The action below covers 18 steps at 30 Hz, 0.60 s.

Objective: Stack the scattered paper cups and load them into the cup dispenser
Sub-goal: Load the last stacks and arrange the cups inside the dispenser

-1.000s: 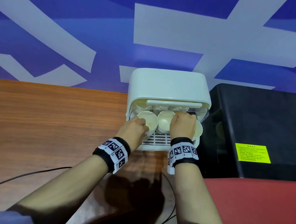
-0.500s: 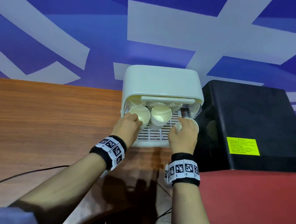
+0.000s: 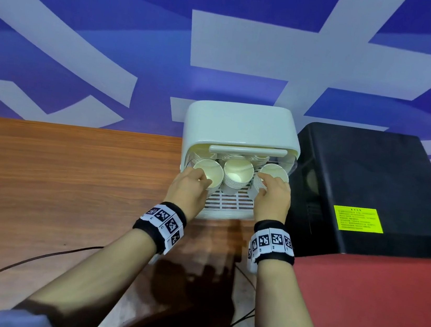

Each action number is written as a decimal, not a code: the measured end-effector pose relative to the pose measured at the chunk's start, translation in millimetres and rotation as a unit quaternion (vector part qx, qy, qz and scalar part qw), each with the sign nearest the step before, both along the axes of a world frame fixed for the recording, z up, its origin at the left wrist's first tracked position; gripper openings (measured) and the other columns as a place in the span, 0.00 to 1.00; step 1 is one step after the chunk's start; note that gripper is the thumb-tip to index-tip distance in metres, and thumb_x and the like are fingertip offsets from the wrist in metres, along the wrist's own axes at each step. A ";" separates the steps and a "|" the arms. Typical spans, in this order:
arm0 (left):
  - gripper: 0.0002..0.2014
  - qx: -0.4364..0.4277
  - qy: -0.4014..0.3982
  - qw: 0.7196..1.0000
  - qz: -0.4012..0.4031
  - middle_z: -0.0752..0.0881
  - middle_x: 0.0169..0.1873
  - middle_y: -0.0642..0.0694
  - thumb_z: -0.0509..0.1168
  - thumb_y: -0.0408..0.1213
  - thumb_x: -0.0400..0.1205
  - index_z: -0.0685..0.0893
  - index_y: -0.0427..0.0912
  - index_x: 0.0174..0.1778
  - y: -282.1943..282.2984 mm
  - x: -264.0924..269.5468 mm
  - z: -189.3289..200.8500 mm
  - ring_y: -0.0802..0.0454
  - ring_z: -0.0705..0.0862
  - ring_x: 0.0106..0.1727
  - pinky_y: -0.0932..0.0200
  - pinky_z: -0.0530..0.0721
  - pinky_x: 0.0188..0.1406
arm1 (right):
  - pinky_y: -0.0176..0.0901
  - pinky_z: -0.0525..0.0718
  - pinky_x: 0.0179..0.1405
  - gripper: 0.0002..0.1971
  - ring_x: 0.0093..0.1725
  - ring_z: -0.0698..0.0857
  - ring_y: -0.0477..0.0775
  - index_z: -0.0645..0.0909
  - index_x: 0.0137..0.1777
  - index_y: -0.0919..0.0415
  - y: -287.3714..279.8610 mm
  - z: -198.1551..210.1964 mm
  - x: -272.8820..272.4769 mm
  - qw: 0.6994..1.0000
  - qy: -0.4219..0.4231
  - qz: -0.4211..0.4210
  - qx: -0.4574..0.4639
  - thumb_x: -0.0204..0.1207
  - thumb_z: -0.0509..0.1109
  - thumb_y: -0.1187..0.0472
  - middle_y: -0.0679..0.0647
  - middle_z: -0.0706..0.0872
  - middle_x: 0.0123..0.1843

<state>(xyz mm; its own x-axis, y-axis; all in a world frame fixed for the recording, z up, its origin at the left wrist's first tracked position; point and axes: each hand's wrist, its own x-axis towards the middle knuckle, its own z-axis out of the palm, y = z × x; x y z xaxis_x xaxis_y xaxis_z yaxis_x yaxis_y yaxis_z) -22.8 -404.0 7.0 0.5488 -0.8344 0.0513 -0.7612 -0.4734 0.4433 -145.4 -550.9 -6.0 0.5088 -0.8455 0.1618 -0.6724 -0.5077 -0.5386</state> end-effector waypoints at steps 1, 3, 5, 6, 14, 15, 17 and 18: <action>0.10 -0.004 -0.002 1.000 0.000 0.86 0.39 0.38 0.69 0.26 0.71 0.89 0.35 0.47 0.4 0.1 0.6 0.35 0.82 0.44 0.47 0.83 0.41 | 0.54 0.81 0.53 0.23 0.52 0.82 0.67 0.88 0.56 0.64 -0.8 -0.4 1.6 1.000 -0.010 0.003 -0.007 0.66 0.65 0.83 0.64 0.87 0.46; 0.09 -0.008 -0.006 1.000 0.000 0.86 0.40 0.39 0.69 0.30 0.74 0.89 0.36 0.48 0.6 0.3 2.1 0.36 0.82 0.45 0.47 0.82 0.43 | 0.53 0.82 0.51 0.23 0.49 0.82 0.68 0.89 0.55 0.65 -2.9 -3.7 4.5 0.999 -0.027 0.017 -0.015 0.65 0.65 0.85 0.65 0.86 0.43; 0.09 -0.017 -0.008 1.000 0.003 0.86 0.40 0.40 0.68 0.35 0.76 0.89 0.37 0.48 0.9 0.6 2.7 0.37 0.81 0.46 0.47 0.82 0.45 | 0.47 0.79 0.54 0.23 0.51 0.82 0.67 0.89 0.55 0.65 -4.6 -8.0 6.1 0.999 -0.033 0.024 -0.008 0.66 0.65 0.84 0.65 0.86 0.44; 0.09 -0.022 -0.006 1.000 0.006 0.85 0.40 0.41 0.67 0.36 0.76 0.89 0.37 0.47 1.2 0.5 2.9 0.38 0.81 0.46 0.47 0.82 0.45 | 0.42 0.77 0.56 0.22 0.52 0.83 0.66 0.88 0.56 0.65 -4.9 -9.4 6.3 0.999 -0.037 0.025 -0.002 0.67 0.65 0.83 0.65 0.86 0.46; 0.09 -0.158 0.071 0.982 0.081 0.85 0.38 0.42 0.64 0.32 0.78 0.89 0.36 0.47 6.2 1.8 5.6 0.42 0.81 0.45 0.64 0.69 0.47 | 0.30 0.69 0.55 0.08 0.52 0.82 0.61 0.88 0.47 0.63 1.4 6.3 -1.5 0.993 -0.115 0.003 -0.009 0.72 0.70 0.71 0.58 0.87 0.49; 0.09 -0.182 0.075 0.976 0.097 0.85 0.38 0.41 0.64 0.31 0.78 0.89 0.35 0.46 6.6 2.0 8.9 0.43 0.80 0.45 0.67 0.67 0.47 | 0.31 0.69 0.54 0.07 0.52 0.82 0.60 0.88 0.46 0.62 3.3 10.7 -2.1 0.992 -0.125 0.008 -0.021 0.72 0.69 0.70 0.58 0.86 0.48; 0.08 -0.225 0.064 0.966 0.114 0.83 0.38 0.40 0.63 0.30 0.78 0.88 0.34 0.45 6.8 3.2 16.9 0.44 0.79 0.45 0.69 0.65 0.46 | 0.33 0.71 0.54 0.07 0.51 0.81 0.59 0.87 0.46 0.62 8.0 22.1 -1.8 0.987 -0.149 0.017 -0.048 0.72 0.69 0.69 0.57 0.86 0.47; 0.08 -0.240 0.055 0.962 0.115 0.83 0.39 0.40 0.63 0.30 0.78 0.87 0.34 0.45 6.3 3.7 21.4 0.44 0.79 0.45 0.69 0.65 0.46 | 0.35 0.73 0.54 0.07 0.50 0.81 0.58 0.86 0.47 0.63 10.2 28.8 -0.8 0.985 -0.163 0.020 -0.059 0.72 0.68 0.69 0.57 0.85 0.47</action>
